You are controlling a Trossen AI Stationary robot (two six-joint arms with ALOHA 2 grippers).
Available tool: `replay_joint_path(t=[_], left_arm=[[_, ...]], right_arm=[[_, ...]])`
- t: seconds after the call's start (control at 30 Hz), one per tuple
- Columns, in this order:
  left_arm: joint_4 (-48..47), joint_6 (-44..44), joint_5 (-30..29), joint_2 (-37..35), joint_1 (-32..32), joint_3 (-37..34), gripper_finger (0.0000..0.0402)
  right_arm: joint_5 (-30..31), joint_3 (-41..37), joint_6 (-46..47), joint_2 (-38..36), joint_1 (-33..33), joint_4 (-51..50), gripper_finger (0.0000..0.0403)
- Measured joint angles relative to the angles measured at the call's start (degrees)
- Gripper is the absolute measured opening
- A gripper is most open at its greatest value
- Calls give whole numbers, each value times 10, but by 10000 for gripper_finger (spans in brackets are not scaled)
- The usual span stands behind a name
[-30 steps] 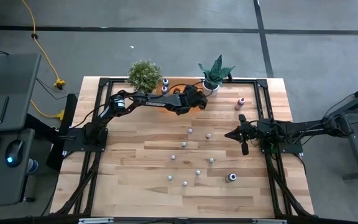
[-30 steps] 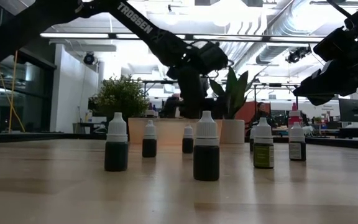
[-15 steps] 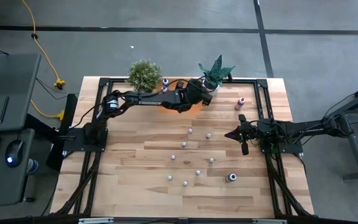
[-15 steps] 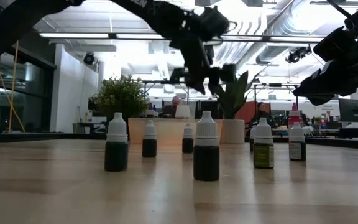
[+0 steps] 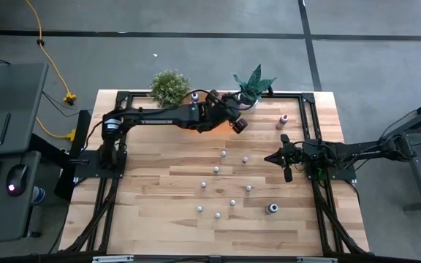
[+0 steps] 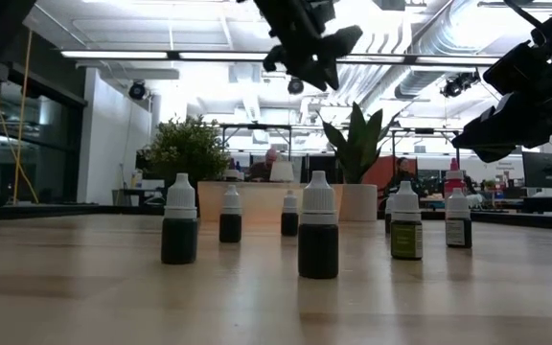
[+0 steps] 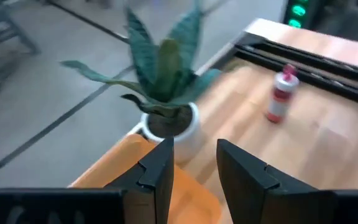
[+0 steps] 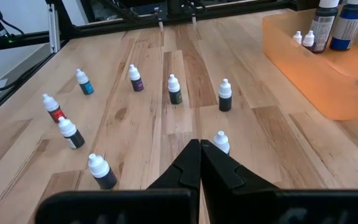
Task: Pick & Place food coloring
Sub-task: Put the left small violet bottle into the bin
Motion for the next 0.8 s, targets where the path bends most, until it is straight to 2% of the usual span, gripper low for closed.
replay_joint_path(t=[0.13,0.37,0.47,0.8], left_arm=[[-44,42,64,-15,-11,0,117],[-177,153,253,-27,-35,0,117],[-241,191,306,-28,-49,0,117],[-365,192,314,-28,-72,0,117]], right_arm=[[0,0,0,0,0,0,0],[0,0,0,0,0,0,0],[0,0,0,0,0,0,0],[0,0,0,0,0,0,0]])
